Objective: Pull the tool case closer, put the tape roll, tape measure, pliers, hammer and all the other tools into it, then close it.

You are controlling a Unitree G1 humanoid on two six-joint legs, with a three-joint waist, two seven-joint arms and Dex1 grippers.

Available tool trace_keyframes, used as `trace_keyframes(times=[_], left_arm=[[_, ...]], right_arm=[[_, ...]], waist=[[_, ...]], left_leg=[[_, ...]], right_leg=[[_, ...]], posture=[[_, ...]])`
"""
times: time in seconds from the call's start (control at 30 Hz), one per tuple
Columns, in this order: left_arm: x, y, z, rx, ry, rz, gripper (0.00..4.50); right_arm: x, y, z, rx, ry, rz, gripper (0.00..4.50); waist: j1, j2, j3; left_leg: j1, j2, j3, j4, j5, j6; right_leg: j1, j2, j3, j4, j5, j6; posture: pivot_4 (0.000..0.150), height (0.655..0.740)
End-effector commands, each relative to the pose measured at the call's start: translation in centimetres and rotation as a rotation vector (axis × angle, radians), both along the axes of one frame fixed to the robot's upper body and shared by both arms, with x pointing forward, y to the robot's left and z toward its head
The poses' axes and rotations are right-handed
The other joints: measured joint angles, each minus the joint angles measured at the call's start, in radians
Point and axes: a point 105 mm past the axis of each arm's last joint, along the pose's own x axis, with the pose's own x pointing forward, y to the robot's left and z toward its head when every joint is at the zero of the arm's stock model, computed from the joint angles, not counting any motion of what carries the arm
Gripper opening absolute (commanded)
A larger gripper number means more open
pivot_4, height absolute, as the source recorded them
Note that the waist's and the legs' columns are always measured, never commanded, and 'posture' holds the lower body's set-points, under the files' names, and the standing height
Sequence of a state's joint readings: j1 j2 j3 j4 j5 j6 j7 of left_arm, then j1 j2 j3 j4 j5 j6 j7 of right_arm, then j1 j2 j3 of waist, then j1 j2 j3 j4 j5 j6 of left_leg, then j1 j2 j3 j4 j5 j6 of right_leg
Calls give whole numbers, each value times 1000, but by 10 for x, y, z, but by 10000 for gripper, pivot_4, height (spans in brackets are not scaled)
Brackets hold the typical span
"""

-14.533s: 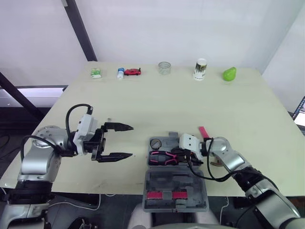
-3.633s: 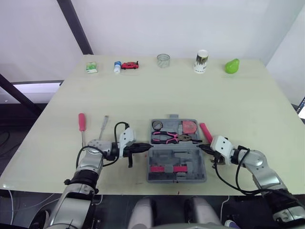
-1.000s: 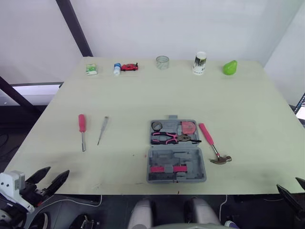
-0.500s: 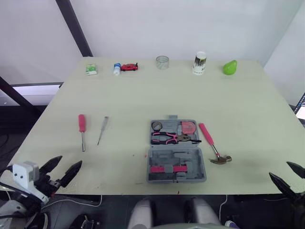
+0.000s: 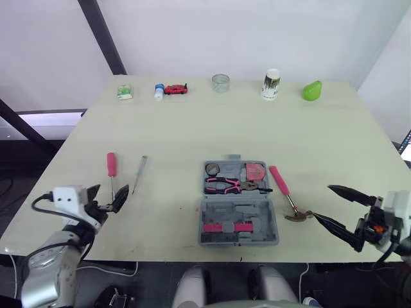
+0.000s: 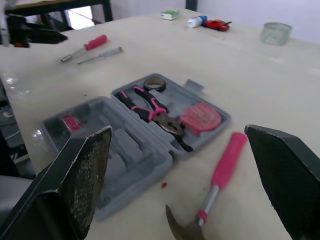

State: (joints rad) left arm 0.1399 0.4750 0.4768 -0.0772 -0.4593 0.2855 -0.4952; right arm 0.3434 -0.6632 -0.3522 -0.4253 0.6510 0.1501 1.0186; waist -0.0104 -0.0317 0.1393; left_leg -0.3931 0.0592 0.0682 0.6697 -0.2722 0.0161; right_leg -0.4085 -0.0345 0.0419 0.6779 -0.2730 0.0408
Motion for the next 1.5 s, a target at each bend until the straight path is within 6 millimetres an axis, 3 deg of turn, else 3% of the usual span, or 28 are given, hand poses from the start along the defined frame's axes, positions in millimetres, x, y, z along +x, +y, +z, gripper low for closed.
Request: trace_keyframes(times=[0.03, 0.43, 0.73, 0.97, 1.0, 1.03, 1.13, 1.3, 1.4, 1.5], left_arm=[[24, -6, 4, 18, -16, 41, 45000], [79, -24, -19, -5, 80, 100, 45000], [92, -20, -30, 0, 105, 131, 45000], [94, -21, -31, 6, 110, 130, 16727], [93, -23, -30, 10, 109, 123, 15573], [92, -24, -30, 12, 109, 114, 8879], [87, -30, -30, 13, 112, 88, 1134], [75, -46, -29, 15, 116, 50, 14], [55, -74, -32, 24, 139, -41, 13], [35, -86, -36, 33, 167, -66, 11]], right_arm=[[3, 15, 11, -19, -59, 74, 44684], [8, 24, 12, -38, -104, 125, 44684], [0, 38, 15, -11, -96, 218, 44684], [4, 29, 12, -38, -103, 196, 45000], [4, 28, 12, -40, -104, 194, 45000], [5, 26, 11, -41, -104, 191, 45000], [5, 24, 10, -40, -103, 190, 45000], [1, 22, 6, -32, -97, 210, 45000], [1, 15, 4, -42, -90, 211, 45000], [2, 9, 4, -50, -87, 212, 45000]], waist=[[1, 0, 0], [1, -1, 0], [0, -1, 0], [3, -1, 0], [3, -1, 0], [3, -1, 0], [3, -1, 0], [3, -1, 0], [-1, 0, 0], [-1, 0, 0]], left_leg=[[0, 0, 0, 0, 0, 0], [-2, -2, -6, 1, 0, 0], [-2, -2, -7, 1, 0, 0], [-2, -2, -7, 1, 0, 0], [-2, -2, -7, 1, 0, 0], [-3, -2, -7, 1, 0, 0], [-2, -2, -8, 1, 0, 0], [-2, -2, -7, 1, 0, 0], [-3, -2, -7, 1, 0, 0], [-2, -2, -7, 1, 0, 0]], right_leg=[[0, 0, 0, 0, 0, 0], [0, 0, -3, 0, 1, 1], [0, 0, -3, 0, 1, 2], [1, 0, -4, 0, 1, 2], [1, 0, -4, 0, 1, 2], [1, 0, -4, 0, 1, 2], [1, 0, -4, 0, 1, 2], [1, -1, -4, 0, 1, 2], [1, -1, -4, 0, 1, 2], [1, -1, -2, 0, 1, 2]], posture=[[1500, 7400], [1500, 7400], [1500, 7400], [1500, 7400], [1500, 7400], [1500, 7400], [1500, 7400], [1500, 7400], [1500, 7400], [1500, 7400]])
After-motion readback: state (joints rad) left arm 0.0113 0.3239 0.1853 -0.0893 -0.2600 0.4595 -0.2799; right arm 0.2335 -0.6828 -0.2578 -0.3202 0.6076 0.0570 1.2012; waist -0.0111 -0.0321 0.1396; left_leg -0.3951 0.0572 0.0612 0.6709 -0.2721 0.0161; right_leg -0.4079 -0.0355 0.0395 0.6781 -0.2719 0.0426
